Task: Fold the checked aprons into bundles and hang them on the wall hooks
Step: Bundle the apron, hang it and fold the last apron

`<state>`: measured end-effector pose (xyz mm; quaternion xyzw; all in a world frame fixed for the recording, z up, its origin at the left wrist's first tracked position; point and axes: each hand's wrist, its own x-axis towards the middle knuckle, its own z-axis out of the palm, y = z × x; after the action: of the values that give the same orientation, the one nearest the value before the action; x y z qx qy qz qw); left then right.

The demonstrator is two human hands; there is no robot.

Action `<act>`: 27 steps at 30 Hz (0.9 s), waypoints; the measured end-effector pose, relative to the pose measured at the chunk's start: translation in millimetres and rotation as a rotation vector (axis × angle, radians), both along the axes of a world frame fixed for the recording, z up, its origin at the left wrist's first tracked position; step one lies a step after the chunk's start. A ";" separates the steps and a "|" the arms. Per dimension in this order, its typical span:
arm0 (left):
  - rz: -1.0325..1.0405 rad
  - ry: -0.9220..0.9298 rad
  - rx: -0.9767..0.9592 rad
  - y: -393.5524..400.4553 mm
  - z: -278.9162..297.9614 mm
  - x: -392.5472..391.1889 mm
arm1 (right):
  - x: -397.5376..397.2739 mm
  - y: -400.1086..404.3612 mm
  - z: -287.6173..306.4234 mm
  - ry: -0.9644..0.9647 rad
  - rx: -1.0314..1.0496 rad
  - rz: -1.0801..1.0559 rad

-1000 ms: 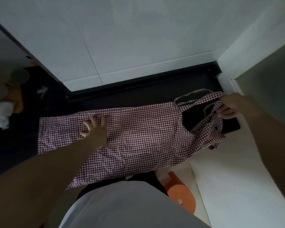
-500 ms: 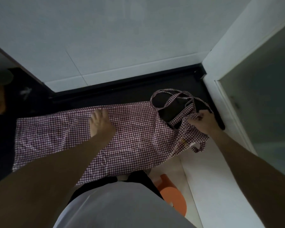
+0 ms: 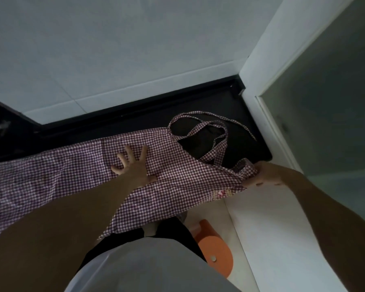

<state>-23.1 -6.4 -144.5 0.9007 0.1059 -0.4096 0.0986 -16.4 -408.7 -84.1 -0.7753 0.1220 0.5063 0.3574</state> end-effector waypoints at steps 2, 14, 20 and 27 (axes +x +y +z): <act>0.008 -0.003 0.013 -1.4 -1.7 0.4 | 2.5 -8.0 7.6 0.051 0.054 -0.079; -0.002 0.033 0.003 3.0 0.1 1.1 | -33.7 -48.6 1.4 -0.053 -0.342 0.007; 0.000 0.049 0.000 2.1 1.5 2.5 | -32.5 -34.5 -21.2 -0.629 -0.548 -0.115; -0.035 0.049 0.007 6.8 3.7 0.4 | 9.4 78.9 -24.5 -0.770 -0.192 0.112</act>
<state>-22.7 0.4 -140.8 0.8926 0.0939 -0.4326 0.0856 -7.0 -329.7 -108.5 -0.9436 -0.0166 0.1837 0.2749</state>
